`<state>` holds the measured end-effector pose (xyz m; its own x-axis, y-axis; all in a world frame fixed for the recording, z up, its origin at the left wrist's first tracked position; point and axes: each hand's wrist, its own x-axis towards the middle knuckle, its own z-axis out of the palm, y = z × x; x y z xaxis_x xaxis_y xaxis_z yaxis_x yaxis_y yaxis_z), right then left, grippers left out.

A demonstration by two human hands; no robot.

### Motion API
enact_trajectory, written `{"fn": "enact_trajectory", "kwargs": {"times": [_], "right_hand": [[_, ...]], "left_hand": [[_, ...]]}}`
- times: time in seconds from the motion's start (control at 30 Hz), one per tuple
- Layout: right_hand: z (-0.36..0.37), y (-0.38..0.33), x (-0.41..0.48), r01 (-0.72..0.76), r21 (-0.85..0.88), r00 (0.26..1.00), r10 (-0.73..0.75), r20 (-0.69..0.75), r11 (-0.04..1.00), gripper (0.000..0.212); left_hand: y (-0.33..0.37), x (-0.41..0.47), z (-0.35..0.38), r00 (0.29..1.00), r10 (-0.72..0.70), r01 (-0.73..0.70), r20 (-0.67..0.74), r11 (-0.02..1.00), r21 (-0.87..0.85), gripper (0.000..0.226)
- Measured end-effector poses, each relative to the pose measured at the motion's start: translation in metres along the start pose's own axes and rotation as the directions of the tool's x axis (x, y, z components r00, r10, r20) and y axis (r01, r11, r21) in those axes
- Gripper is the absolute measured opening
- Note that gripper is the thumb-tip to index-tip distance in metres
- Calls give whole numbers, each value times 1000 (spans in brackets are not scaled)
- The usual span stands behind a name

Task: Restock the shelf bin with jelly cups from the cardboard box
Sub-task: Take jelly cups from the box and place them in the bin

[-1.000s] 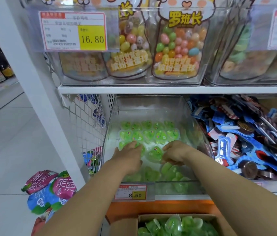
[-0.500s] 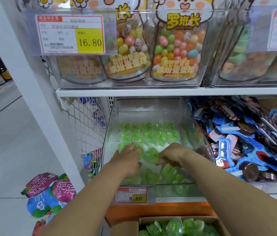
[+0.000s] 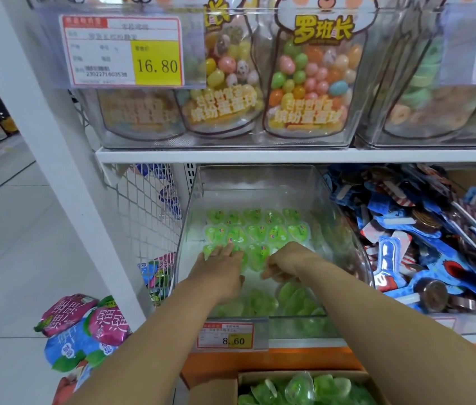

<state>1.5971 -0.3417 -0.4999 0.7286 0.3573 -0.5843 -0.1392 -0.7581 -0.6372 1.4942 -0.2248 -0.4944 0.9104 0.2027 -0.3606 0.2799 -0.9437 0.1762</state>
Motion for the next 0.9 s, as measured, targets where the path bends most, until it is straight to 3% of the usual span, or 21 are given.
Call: {"fn": "enact_trajectory", "kwargs": {"times": [0.13, 0.27, 0.33, 0.43, 0.53, 0.7, 0.9], "right_hand": [[-2, 3, 7, 133, -350, 984, -167, -66, 927, 9], [-19, 0, -18, 254, -573, 952, -304, 9, 779, 20], [-27, 2, -32, 295, -651, 947, -305, 101, 700, 17], [-32, 11, -46, 309, -751, 947, -261, 187, 583, 39], [-29, 18, -50, 315, -719, 946, -266, 185, 619, 38], [-22, 24, -52, 314, -703, 935, -338, 111, 638, 29], [-20, 23, -46, 298, -641, 922, -386, 2, 707, 30]], "left_hand": [[-2, 2, 1, 1000, 1, -1, -10, 1000, 6, 60], [-1, 0, -2, 999, 6, -5, -37, 1000, 14, 59], [0, -2, -4, 993, 41, -40, -110, 999, 9, 57], [5, -7, -7, 964, 173, -180, -200, 984, -15, 47], [14, -15, -11, 963, 249, -263, -106, 952, -158, 34], [20, -20, -11, 963, 264, -243, 53, 937, -252, 27], [17, -13, -13, 981, 195, -181, 12, 931, -316, 29]]}}
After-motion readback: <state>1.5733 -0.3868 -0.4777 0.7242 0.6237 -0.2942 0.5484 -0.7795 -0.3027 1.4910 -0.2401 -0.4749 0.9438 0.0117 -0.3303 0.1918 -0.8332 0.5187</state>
